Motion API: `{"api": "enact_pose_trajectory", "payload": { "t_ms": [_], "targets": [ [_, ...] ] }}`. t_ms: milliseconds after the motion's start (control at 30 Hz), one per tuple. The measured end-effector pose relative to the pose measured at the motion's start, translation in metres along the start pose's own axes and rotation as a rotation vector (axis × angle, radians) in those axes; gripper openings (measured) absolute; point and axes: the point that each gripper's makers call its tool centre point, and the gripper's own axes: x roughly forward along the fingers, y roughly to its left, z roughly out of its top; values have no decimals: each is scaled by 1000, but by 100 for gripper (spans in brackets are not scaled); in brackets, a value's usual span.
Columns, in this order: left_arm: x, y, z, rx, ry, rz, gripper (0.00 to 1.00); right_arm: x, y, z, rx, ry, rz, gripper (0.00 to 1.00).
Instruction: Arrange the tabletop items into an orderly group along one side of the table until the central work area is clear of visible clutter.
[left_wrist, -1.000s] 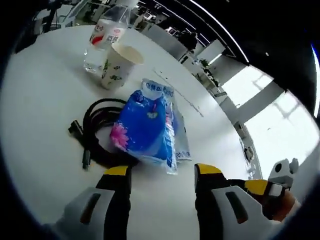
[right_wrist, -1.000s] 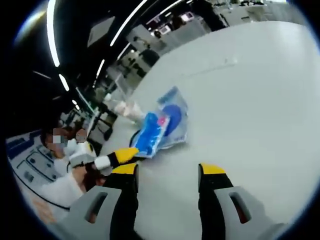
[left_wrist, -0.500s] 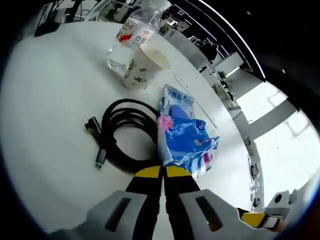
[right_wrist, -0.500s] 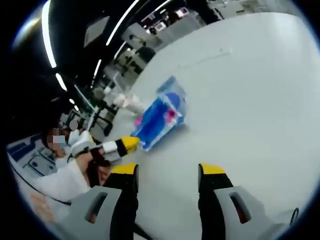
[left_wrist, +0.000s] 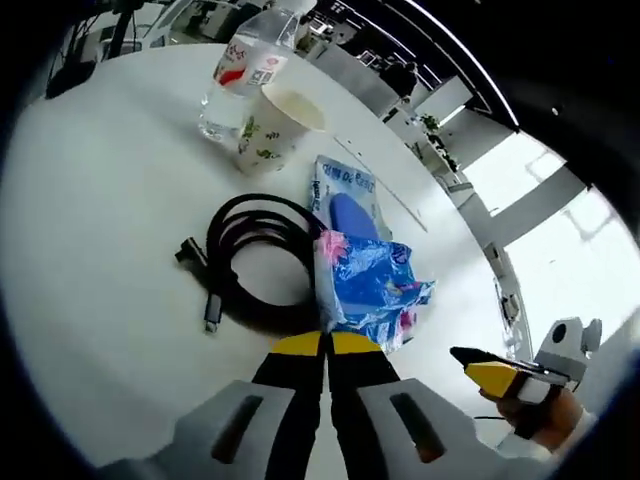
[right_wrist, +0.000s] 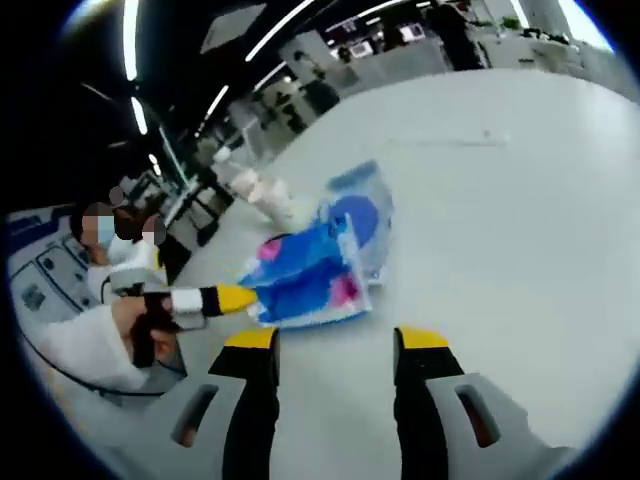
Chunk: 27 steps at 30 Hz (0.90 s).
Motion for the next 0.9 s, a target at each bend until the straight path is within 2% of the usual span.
{"api": "enact_pose_trajectory", "payload": {
  "t_ms": [267, 300, 500, 600, 700, 800, 833, 900],
  "targets": [
    [-9, -13, -11, 30, 62, -72, 0, 12, 0, 1, -49, 21, 8, 38],
    [-10, -17, -12, 26, 70, -95, 0, 12, 0, 0, -54, 24, 8, 36],
    [-13, -23, -21, 56, 108, -121, 0, 4, 2, -4, -69, -2, 4, 20],
    [-14, -26, -23, 51, 111, -133, 0, 2, -4, -8, -45, 13, -23, 14],
    [-16, -23, -23, 54, 111, -126, 0, -6, -7, -10, -40, 2, -41, 0],
    [-20, -26, -22, 60, 110, -136, 0, -11, -7, -13, 13, 2, -28, 0],
    [-20, -26, -22, 81, 113, -133, 0, -13, -7, -13, 19, -2, -28, 0],
    [-21, -29, -21, 168, 115, -131, 0, -16, -4, -15, 88, -13, -14, 0]
  ]
}}
